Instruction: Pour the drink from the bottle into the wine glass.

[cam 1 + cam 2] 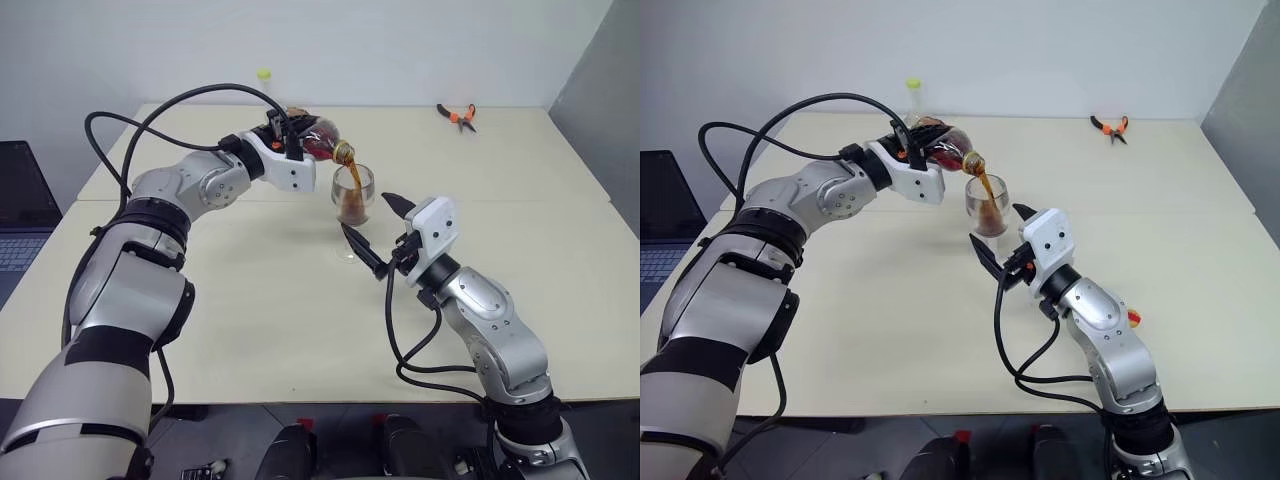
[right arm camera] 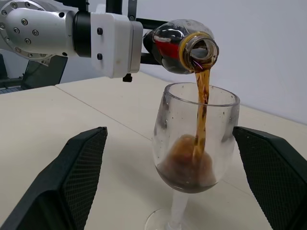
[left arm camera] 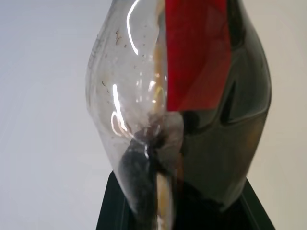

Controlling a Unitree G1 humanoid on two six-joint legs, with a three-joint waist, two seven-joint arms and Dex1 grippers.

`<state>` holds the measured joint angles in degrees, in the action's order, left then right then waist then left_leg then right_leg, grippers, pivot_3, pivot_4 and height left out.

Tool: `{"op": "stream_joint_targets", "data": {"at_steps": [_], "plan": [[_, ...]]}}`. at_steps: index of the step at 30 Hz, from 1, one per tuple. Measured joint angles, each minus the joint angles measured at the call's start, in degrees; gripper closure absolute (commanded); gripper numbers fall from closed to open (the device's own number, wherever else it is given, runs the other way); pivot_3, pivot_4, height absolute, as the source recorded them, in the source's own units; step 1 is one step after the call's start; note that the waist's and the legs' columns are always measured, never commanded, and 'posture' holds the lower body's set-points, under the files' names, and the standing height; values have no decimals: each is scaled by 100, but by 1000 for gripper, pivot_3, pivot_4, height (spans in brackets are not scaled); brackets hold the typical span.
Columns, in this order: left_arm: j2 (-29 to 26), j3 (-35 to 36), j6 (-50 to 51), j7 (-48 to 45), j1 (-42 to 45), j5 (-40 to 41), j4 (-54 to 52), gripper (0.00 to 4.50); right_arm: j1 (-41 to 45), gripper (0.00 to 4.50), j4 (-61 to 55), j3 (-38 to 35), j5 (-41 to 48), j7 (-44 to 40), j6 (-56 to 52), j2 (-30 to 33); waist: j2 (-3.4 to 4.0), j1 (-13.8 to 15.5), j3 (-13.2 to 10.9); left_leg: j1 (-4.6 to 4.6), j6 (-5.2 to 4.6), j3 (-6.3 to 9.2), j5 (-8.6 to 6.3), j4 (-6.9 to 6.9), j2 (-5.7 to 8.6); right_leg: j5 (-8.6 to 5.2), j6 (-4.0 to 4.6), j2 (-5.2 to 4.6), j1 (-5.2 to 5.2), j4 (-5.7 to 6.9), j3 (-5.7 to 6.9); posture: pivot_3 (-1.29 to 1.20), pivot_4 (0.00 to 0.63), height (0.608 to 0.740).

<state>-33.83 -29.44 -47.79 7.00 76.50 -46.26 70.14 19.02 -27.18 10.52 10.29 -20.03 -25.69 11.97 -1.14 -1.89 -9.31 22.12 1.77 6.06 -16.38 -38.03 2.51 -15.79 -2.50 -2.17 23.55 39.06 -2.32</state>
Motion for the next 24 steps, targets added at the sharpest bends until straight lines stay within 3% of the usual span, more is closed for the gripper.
{"op": "stream_joint_targets", "data": {"at_steps": [24], "plan": [[-31,-59,37,12,1,-31,30,3816,-6,0,0,3,2,-25,0,-4,0,0,0,0,0,0,0,-1,0,0,0,0,0,1,0,0,150,740]]}}
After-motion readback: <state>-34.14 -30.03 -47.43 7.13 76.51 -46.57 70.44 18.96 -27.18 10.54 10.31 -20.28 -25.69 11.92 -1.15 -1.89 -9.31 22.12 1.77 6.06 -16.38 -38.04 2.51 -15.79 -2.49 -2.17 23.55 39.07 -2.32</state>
